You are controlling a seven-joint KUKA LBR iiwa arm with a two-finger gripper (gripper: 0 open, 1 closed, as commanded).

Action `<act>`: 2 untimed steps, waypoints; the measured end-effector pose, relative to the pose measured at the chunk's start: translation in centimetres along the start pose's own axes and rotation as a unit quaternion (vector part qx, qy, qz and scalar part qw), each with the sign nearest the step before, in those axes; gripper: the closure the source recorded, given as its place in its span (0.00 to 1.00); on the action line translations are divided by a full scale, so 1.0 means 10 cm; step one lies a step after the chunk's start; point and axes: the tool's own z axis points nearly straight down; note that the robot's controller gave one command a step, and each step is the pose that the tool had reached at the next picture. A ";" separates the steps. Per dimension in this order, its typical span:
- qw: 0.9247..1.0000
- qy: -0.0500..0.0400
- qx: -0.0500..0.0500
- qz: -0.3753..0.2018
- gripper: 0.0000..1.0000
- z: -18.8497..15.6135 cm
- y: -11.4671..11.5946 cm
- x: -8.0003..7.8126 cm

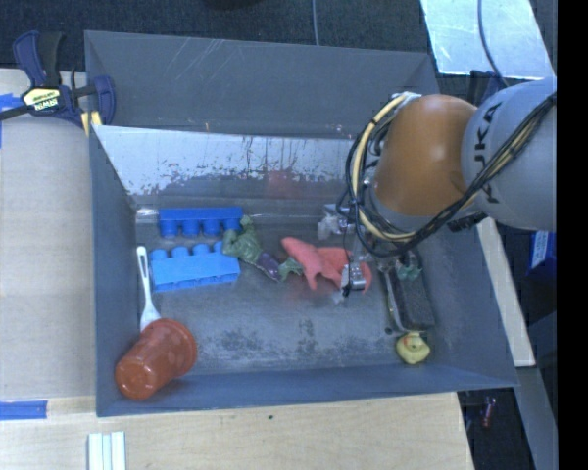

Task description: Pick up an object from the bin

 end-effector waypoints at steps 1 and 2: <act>0.998 -0.004 0.002 -0.068 1.00 0.38 0.52 0.12; 0.998 -0.004 0.002 -0.068 1.00 0.38 0.52 0.12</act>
Offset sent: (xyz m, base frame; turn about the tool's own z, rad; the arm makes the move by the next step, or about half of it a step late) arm 0.0000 0.0000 0.0000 0.0000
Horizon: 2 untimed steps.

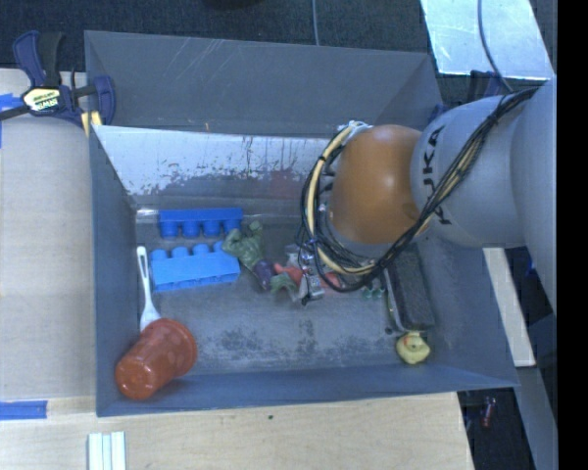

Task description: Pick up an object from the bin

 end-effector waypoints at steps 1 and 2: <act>1.000 0.002 0.000 0.004 1.00 -0.67 -0.04 0.15; 0.999 0.003 -0.001 -0.050 1.00 -1.43 -0.12 0.22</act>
Offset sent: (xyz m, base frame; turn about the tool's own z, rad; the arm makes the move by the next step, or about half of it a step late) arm -0.0283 -0.0229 0.1932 -0.1854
